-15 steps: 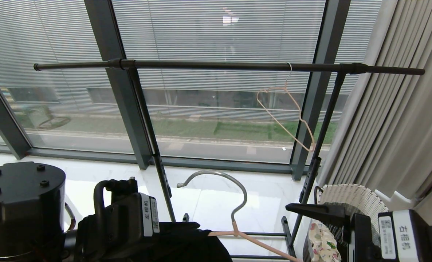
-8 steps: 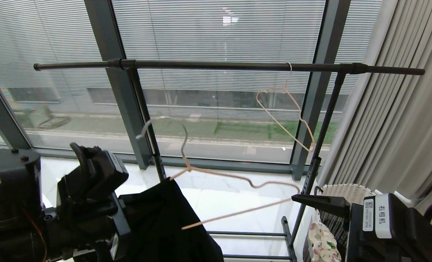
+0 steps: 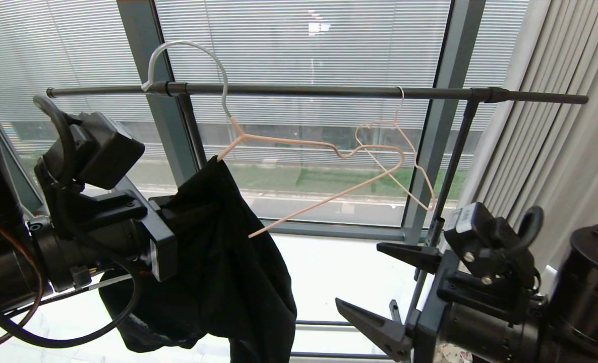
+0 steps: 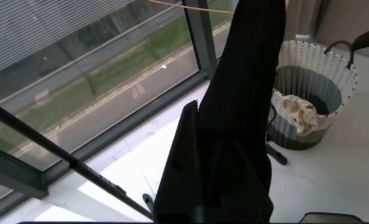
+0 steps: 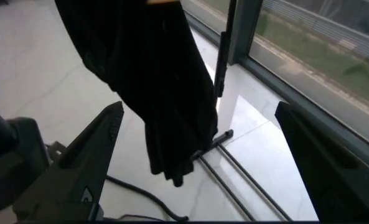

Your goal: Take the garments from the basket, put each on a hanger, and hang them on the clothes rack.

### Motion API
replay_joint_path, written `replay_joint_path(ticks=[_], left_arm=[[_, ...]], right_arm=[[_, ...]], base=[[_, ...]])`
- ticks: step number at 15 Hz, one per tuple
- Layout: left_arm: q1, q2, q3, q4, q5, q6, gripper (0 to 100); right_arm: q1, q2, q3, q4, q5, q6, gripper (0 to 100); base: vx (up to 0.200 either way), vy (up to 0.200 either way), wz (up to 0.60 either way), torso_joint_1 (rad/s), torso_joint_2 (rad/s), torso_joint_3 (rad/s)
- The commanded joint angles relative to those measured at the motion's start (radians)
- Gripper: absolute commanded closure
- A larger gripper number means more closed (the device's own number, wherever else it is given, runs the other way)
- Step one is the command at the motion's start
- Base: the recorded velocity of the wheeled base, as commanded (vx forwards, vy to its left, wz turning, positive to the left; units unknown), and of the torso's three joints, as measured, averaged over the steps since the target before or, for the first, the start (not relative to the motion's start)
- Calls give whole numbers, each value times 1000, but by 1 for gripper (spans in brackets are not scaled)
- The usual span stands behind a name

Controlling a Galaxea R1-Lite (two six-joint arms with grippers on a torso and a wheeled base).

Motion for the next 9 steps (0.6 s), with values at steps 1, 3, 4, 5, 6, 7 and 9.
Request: replay_joint_path(ticks=[1, 3, 4, 5, 6, 7, 9], left_arm=[[0, 4, -10, 0, 1, 14, 100], [-5, 3, -14, 0, 1, 17, 100], [-6, 4, -17, 0, 1, 17, 100], [-8, 4, -20, 0, -1, 17, 100], [-14, 6, -22, 0, -1, 17, 100], [-17, 6, -24, 0, -1, 17, 100], [-43, 4, -24, 0, 1, 17, 100]], right_arm=[[5, 157, -111, -13, -49, 66, 0], [11, 238, -177, -13, -77, 95, 0], [19, 268, -195, -13, -77, 89, 0], [31, 289, -206, -13, -77, 84, 0], [36, 309, -206, -23, -77, 81, 0], [36, 331, -204, -46, -80, 78, 0], [37, 363, -204, -76, -111, 72, 0]], base=[[0, 0, 0, 0, 0, 0], [0, 0, 0, 0, 0, 0], [0, 0, 0, 0, 0, 0], [0, 0, 0, 0, 0, 0], [0, 0, 0, 0, 0, 0], [0, 0, 0, 0, 0, 0], [0, 0, 0, 0, 0, 0]])
